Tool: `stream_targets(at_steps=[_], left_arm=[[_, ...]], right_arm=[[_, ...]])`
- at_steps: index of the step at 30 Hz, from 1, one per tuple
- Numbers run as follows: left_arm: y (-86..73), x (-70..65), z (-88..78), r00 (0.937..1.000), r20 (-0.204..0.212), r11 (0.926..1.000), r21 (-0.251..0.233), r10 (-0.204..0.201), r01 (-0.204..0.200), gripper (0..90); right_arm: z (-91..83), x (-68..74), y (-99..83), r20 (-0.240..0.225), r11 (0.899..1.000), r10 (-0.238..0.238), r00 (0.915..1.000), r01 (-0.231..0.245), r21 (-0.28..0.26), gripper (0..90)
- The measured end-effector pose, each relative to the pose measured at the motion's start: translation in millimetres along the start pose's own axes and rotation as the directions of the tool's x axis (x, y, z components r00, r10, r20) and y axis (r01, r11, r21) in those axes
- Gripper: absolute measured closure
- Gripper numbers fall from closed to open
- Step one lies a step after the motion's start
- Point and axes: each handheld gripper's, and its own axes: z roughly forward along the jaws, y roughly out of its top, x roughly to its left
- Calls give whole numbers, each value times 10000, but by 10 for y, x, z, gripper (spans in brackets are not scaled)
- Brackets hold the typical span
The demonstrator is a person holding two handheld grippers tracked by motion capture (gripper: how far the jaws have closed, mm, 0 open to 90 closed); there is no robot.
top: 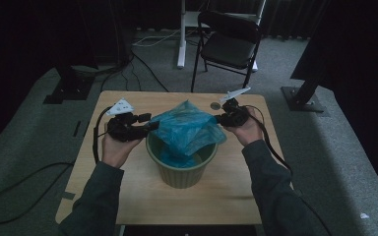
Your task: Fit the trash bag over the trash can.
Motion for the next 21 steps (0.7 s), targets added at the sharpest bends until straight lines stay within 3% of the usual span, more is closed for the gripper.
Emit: stream_targets(at_steps=[2,5,6,10,12,16,21], left_arm=[[28,5,64,10000,1,9999,128,70,-70,430],[19,34,181,10000,91,9983,586,13,-18,440],[6,35,211,9998,185,9971,751,57,-71,484],[-62,-11,241,9988,169,9917,1194,460,-477,811],[-84,-27,205,9986,139,9922,1128,514,-527,889],[-107,-39,116,9983,73,9932,1011,571,-575,897],[-217,-19,-90,9996,68,9977,614,273,-277,898]], right_arm=[[9,7,1,-20,10000,18,10000,-17,15,885],[12,12,5,-37,10000,27,10000,-27,-1,884],[12,13,6,-44,10000,22,10000,-22,-18,884],[5,6,3,-47,10000,25,10000,-25,-28,884],[-1,-1,-3,-36,10000,33,10000,-33,-18,884],[-9,-19,-19,-19,10000,96,10000,-96,-2,885],[-16,-43,-49,0,9998,190,9998,-190,22,885]])
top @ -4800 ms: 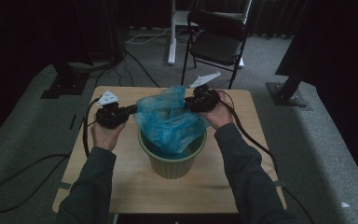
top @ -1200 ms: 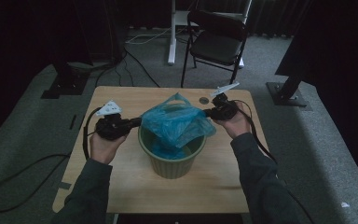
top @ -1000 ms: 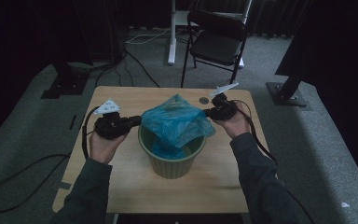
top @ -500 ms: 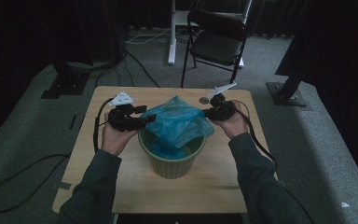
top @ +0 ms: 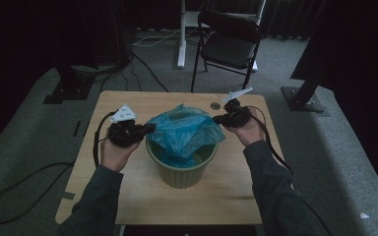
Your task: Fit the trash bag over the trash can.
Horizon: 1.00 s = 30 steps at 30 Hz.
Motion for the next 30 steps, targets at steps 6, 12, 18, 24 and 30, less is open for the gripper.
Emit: stream_targets(at_steps=[6,12,18,24,30], left_arm=[[-170,58,-140,9995,36,9995,-66,-320,320,897],[-190,62,-134,9994,8,9993,-101,-350,350,896],[-151,29,-82,9997,61,9996,-100,-246,246,896],[-135,-24,-51,9998,173,9999,-95,-130,132,894],[-143,-69,-30,9994,323,9999,-112,-94,98,893]], right_arm=[[-6,-34,-59,-22,9999,111,9999,-111,43,890],[-54,-34,-25,-2,9994,260,9997,-260,-241,840],[-205,38,88,59,9958,-7,10000,12,-913,713],[-362,87,95,-232,9884,-189,9996,152,-1510,678],[-461,160,89,-813,9805,-609,9948,444,-1914,604]])
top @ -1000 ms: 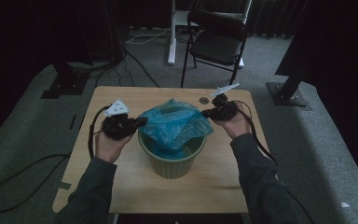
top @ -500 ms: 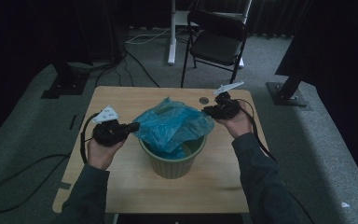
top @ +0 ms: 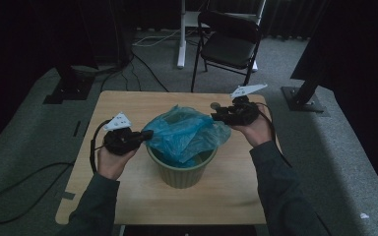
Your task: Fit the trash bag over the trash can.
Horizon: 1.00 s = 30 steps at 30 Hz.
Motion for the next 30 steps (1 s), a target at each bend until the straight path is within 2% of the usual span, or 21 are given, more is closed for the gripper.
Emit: stream_targets(at_steps=[2,5,8,10,13,15,19,25,26,29,30], left_arm=[[-5,-13,4,10000,32,10000,9,33,-33,894],[-18,-37,16,9999,126,10000,27,17,-17,894],[-30,-53,31,9996,266,10000,15,-34,34,893],[-37,-76,38,9993,380,10000,23,-6,5,892],[-49,-113,41,9989,462,9999,105,66,-71,887],[-61,-114,35,9989,463,9998,154,74,-81,878],[-72,-106,7,9988,486,9999,135,41,-48,828],[-7,-53,-96,9997,216,9996,-253,-111,117,724],[46,-19,-130,9998,39,9988,-452,-184,185,712],[98,39,-132,9996,30,9984,-479,-297,298,667],[134,112,-94,9985,121,9980,-334,-534,538,646]], right_arm=[[-25,24,2,-394,9996,-145,9991,135,-247,576],[-13,69,12,-863,9991,-399,9955,387,-158,522],[39,110,33,-839,9975,-690,9941,698,57,516],[83,144,52,-524,9956,-916,9944,926,162,577],[106,176,60,-560,9928,-1161,9917,1175,228,807],[100,200,48,-596,9910,-1277,9900,1298,330,872],[72,227,13,-674,9881,-1441,9873,1472,437,884],[12,231,-18,-759,9892,-1404,9872,1431,318,884],[9,236,-15,-779,9891,-1410,9870,1438,322,884],[15,242,-11,-799,9890,-1412,9868,1441,325,885],[28,247,-9,-808,9887,-1436,9863,1465,321,884]])
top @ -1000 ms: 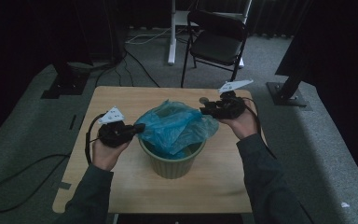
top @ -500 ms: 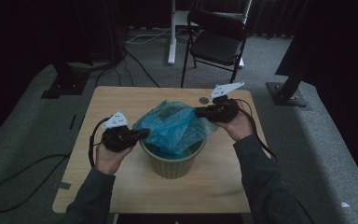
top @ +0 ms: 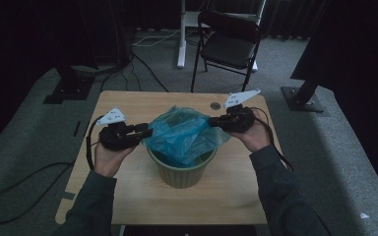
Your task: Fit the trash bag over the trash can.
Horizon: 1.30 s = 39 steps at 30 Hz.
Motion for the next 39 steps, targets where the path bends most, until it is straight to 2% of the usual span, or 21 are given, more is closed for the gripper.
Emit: stream_targets(at_steps=[1,2,3,4,5,7,9,15,16,17,18,22,25,26,30,34,39], left_arm=[[0,0,0,10000,0,10000,0,0,0,638],[6,87,57,9994,80,9992,181,-345,343,621],[6,87,57,9994,80,9992,181,-345,343,596],[-22,175,100,9962,124,9960,258,-856,853,572],[-22,175,100,9962,124,9960,258,-856,853,568],[-77,240,114,9903,402,9911,150,-1331,1326,568],[-115,248,111,9889,467,9900,143,-1411,1406,569],[-157,235,53,9878,731,9902,361,-1374,1350,625],[-162,209,64,9899,743,9916,545,-1210,1171,675],[-162,209,64,9899,743,9916,545,-1210,1171,692],[-167,173,64,9951,363,9941,607,-920,897,724],[-192,160,-4,9947,443,9955,233,-924,915,830],[-205,130,-29,9960,506,9969,314,-731,716,872],[-219,86,-53,9973,500,9979,385,-542,523,876],[-232,44,-81,9982,447,9985,398,-405,388,875],[-274,12,-126,9973,528,9986,209,-501,490,874],[-384,-48,-153,9958,739,9982,319,-538,516,869]], right_arm=[[0,0,0,0,10000,0,10000,0,0,884],[10,6,1,-31,10000,-2,10000,2,49,884],[10,6,1,-31,10000,-2,10000,2,49,884],[13,10,-1,-42,10000,-13,10000,13,76,885],[13,10,-1,-42,10000,-13,10000,13,76,885],[9,9,-8,-53,10000,-34,10000,34,75,884],[2,6,-16,-54,10000,-38,10000,38,86,884],[-22,21,-47,-92,9999,-49,9999,51,137,884],[-29,37,-50,-100,9999,-81,9999,82,136,884],[-29,37,-50,-100,9999,-81,9999,82,136,884],[-36,45,-50,-115,9999,-105,9999,106,136,885],[-42,62,-58,-123,9998,-161,9998,163,140,888],[-51,86,-67,-169,9996,-239,9996,241,156,890],[-61,111,-76,-193,9992,-335,9993,339,203,892],[-77,137,-81,-158,9989,-409,9990,413,206,894],[-110,164,-86,-222,9991,-419,9989,421,99,898],[-166,245,-193,-655,9991,-403,9970,410,90,898]])
